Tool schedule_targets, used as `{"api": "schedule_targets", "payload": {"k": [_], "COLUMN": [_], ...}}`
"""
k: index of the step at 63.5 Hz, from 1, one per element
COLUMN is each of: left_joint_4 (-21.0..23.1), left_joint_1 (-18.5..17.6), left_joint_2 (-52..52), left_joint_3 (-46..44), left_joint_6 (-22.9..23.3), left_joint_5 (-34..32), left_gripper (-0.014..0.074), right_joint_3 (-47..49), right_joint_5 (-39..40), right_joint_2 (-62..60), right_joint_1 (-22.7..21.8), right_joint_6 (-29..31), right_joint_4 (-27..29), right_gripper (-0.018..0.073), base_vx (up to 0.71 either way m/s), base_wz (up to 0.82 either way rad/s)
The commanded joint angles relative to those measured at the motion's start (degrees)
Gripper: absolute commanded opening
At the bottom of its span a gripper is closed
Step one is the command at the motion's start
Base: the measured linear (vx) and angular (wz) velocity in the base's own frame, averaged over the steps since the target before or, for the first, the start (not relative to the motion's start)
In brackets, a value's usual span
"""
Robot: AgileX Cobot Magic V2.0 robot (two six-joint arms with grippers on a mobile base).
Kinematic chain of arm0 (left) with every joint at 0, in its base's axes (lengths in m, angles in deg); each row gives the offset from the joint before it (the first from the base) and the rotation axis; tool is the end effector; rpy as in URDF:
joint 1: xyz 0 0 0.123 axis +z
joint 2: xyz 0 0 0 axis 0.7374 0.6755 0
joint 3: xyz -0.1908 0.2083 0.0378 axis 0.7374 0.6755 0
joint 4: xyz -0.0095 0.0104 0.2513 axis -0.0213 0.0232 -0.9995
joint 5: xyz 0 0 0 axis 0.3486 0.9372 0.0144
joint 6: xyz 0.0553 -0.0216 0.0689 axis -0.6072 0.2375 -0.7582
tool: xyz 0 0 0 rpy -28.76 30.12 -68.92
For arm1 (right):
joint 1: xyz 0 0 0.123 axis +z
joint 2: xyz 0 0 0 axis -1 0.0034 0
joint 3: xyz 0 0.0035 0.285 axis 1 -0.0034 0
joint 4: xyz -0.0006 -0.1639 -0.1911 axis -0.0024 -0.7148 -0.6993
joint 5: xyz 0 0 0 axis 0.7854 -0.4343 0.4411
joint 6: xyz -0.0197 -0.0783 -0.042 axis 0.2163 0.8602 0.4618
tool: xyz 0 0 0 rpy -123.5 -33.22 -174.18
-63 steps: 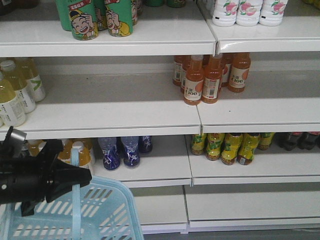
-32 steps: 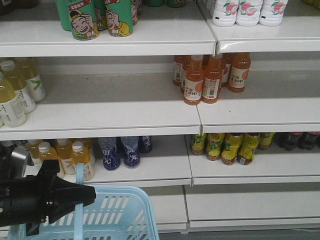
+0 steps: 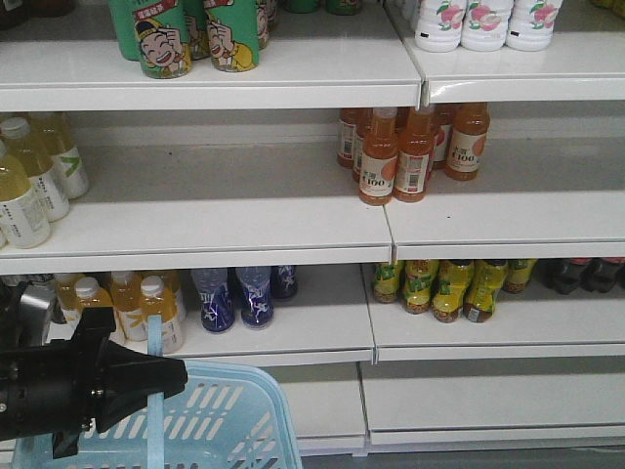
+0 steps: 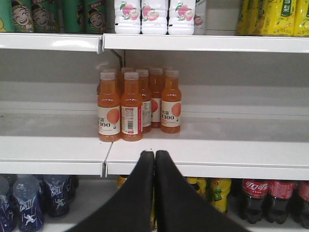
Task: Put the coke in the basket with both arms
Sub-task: 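Hold the basket low beside the base with the left gripper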
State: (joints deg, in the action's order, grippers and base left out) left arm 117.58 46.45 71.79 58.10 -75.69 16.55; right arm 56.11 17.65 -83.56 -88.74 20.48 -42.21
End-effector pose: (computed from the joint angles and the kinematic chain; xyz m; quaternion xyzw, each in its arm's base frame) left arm 0.1867 -0.0785 0.2191 -0.2001 0.8032 -0.5482 0.1191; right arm 0.0568 0.0008 0.2004 -0.0208 0.6976 -0.0104 0.7161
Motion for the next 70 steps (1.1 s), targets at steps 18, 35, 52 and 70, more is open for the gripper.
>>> {"api": "schedule_targets", "payload": {"k": [18, 35, 52, 70], "left_joint_4": [4.3, 4.3, 4.3, 4.3], "left_joint_1": [-0.1, -0.1, -0.1, -0.1], "left_joint_2": [-1.3, -1.3, -1.3, -1.3], "left_joint_3": [-1.2, -1.2, -1.2, -1.2], "left_joint_6": [-0.2, -0.2, -0.2, -0.2], "left_joint_5": [2.9, 2.9, 2.9, 2.9], "left_gripper": [-0.0007, -0.0007, -0.0007, -0.0007], "right_joint_3": [-0.5, -0.5, -0.5, -0.5], "right_joint_5": [4.2, 4.2, 4.2, 4.2], "right_joint_2": [-0.7, -0.7, -0.7, -0.7], "right_joint_1": [-0.3, -0.3, -0.3, -0.3], "right_joint_6": [0.2, 0.2, 0.2, 0.2], "right_joint_4": [-0.2, -0.2, -0.2, -0.2], "right_gripper": [-0.0010, -0.0010, -0.0010, -0.0010], "base_vx": [0.00, 0.00, 0.00, 0.00], "base_wz": [0.00, 0.00, 0.00, 0.00]}}
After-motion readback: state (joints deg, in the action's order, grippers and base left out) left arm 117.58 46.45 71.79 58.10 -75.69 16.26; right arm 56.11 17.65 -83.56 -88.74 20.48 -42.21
